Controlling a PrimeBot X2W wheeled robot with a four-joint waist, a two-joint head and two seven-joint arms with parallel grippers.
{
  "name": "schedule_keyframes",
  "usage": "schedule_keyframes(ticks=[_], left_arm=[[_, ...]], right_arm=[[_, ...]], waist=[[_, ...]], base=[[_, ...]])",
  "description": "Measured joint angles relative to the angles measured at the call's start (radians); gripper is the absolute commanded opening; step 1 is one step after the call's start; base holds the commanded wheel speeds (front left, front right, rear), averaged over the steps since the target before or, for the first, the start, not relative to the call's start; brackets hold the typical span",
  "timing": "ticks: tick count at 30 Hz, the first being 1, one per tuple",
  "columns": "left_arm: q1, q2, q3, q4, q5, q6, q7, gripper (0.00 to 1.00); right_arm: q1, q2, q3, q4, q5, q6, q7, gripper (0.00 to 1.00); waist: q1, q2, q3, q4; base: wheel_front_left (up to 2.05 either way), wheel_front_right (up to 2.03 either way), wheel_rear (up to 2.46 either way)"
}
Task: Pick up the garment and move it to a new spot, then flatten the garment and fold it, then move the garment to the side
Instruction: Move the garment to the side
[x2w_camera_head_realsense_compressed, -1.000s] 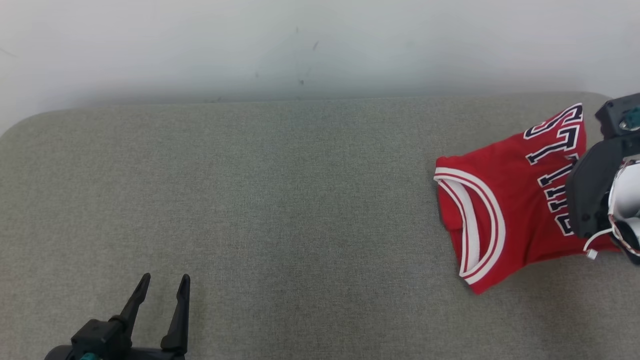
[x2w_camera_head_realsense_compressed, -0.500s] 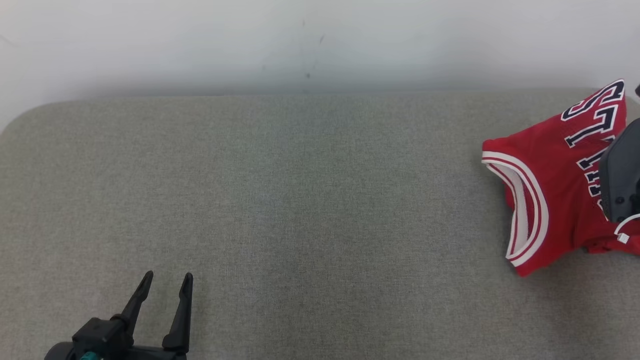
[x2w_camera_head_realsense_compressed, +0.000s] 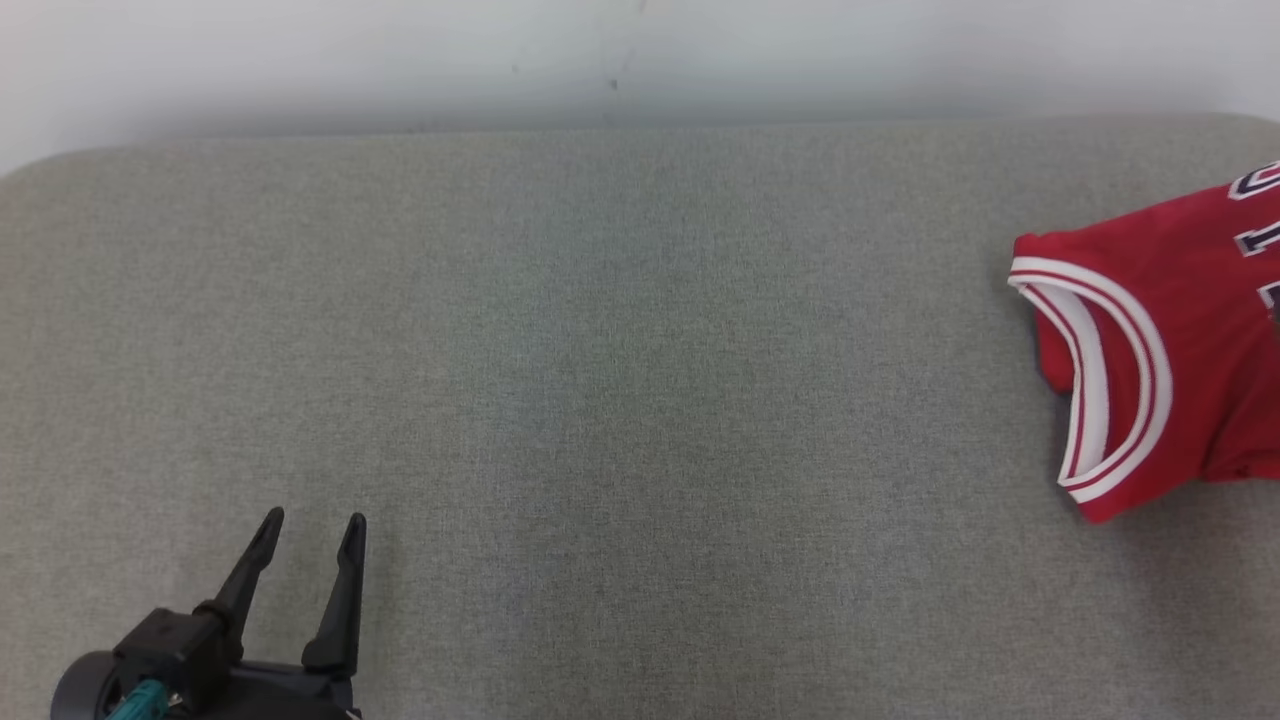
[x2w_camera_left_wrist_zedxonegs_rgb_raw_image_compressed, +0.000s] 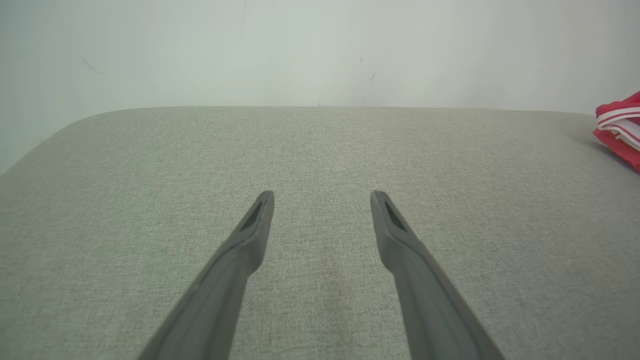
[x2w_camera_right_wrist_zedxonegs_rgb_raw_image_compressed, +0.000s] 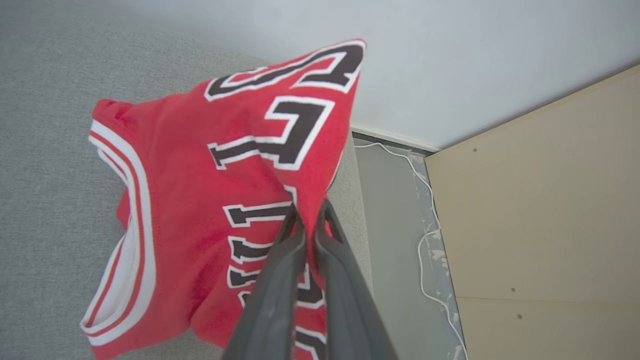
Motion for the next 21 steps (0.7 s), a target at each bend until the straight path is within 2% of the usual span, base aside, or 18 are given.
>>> schedule_keyframes(ticks=[3,4,5,6,7,16,21], left_arm=[[-0.010,0.004,0.000,-0.010,0.000,-0.006,0.004,1.00],[-0.013,0.008,0.001,-0.014,0.000,-0.008,0.004,1.00],[-0.016,0.012,0.002,-0.016,0.000,-0.008,0.004,1.00],[-0.019,0.015,0.004,-0.017,0.000,-0.008,0.007,1.00],[-0.020,0.016,0.006,-0.019,0.000,-0.008,0.011,1.00],[-0.057,0.019,0.004,-0.024,0.002,-0.009,0.015,1.00],[-0.063,0.019,0.004,-0.019,0.003,-0.009,0.016,1.00]], right_arm=[[-0.001,-0.012,-0.018,0.007,-0.057,0.000,-0.011,0.00],[-0.002,-0.014,-0.020,0.007,-0.078,0.000,-0.015,0.18],[-0.002,-0.016,-0.019,0.006,-0.096,0.000,-0.019,0.29],[-0.003,-0.015,-0.020,0.006,-0.108,0.000,-0.023,0.58],[-0.003,-0.013,-0.020,0.005,-0.115,0.000,-0.028,1.00],[-0.001,0.041,-0.053,0.012,-0.200,0.000,-0.075,1.00],[-0.004,0.106,-0.075,0.030,-0.208,0.000,-0.156,1.00]], waist=[[0.0000,0.0000,0.021,-0.001],[0.0000,0.0000,0.028,-0.001],[0.0000,0.0000,0.035,-0.002],[0.0000,0.0000,0.042,-0.002],[0.0001,0.0000,0.049,-0.003],[0.0001,0.0001,0.090,-0.017],[0.0001,0.0000,0.084,-0.027]], base=[[0.00,0.00,0.00],[0.00,0.00,0.00],[0.00,0.00,0.00],[0.00,0.00,0.00],[0.00,0.00,0.00],[0.00,0.00,0.00],[0.00,0.00,0.00]])
